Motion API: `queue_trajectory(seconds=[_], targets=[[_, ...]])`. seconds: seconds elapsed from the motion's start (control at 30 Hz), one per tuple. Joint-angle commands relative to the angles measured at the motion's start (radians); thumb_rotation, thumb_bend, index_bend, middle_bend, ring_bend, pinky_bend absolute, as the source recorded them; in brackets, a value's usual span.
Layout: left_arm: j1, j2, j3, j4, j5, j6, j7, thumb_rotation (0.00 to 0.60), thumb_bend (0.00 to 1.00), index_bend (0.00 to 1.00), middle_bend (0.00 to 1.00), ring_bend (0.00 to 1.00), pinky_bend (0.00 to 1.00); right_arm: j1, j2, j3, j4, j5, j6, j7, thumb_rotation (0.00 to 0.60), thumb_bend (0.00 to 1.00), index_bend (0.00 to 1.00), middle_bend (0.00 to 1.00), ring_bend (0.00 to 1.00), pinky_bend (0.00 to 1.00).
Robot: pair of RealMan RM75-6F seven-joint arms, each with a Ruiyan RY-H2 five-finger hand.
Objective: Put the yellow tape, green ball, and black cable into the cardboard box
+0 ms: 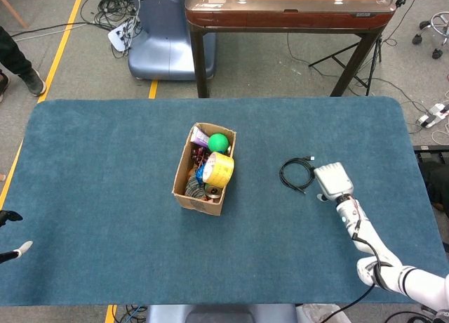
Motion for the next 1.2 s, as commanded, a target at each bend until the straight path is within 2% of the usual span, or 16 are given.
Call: queue_trajectory(seconds=[0.03, 0.27, 0.67, 1.2], targets=[[0.000, -0.001, 0.000, 0.000, -0.001, 0.000, 0.003, 0.600, 0.07, 0.43, 0.43, 0.41, 0.62, 0.011, -0.003, -0.009, 0.034, -0.021, -0.014, -0.015, 0.600, 0.04, 0.46, 1.00, 1.00, 1.00], [-0.001, -0.003, 0.000, 0.001, -0.005, -0.004, 0.009, 0.600, 0.06, 0.43, 0.43, 0.41, 0.62, 0.027, -0.021, -0.018, 0.107, -0.072, -0.034, 0.006, 0.600, 0.09, 0.47, 1.00, 1.00, 1.00], [0.000, -0.002, -0.001, 0.000, -0.008, -0.002, 0.007, 0.600, 0.06, 0.43, 0.43, 0.41, 0.62, 0.053, -0.070, -0.018, 0.191, -0.110, -0.093, 0.062, 0.600, 0.25, 0.49, 1.00, 1.00, 1.00], [0.002, 0.000, -0.002, -0.001, -0.008, 0.001, 0.002, 0.600, 0.07, 0.43, 0.43, 0.41, 0.62, 0.069, -0.101, -0.011, 0.215, -0.117, -0.131, 0.062, 0.600, 0.26, 0.49, 1.00, 1.00, 1.00]])
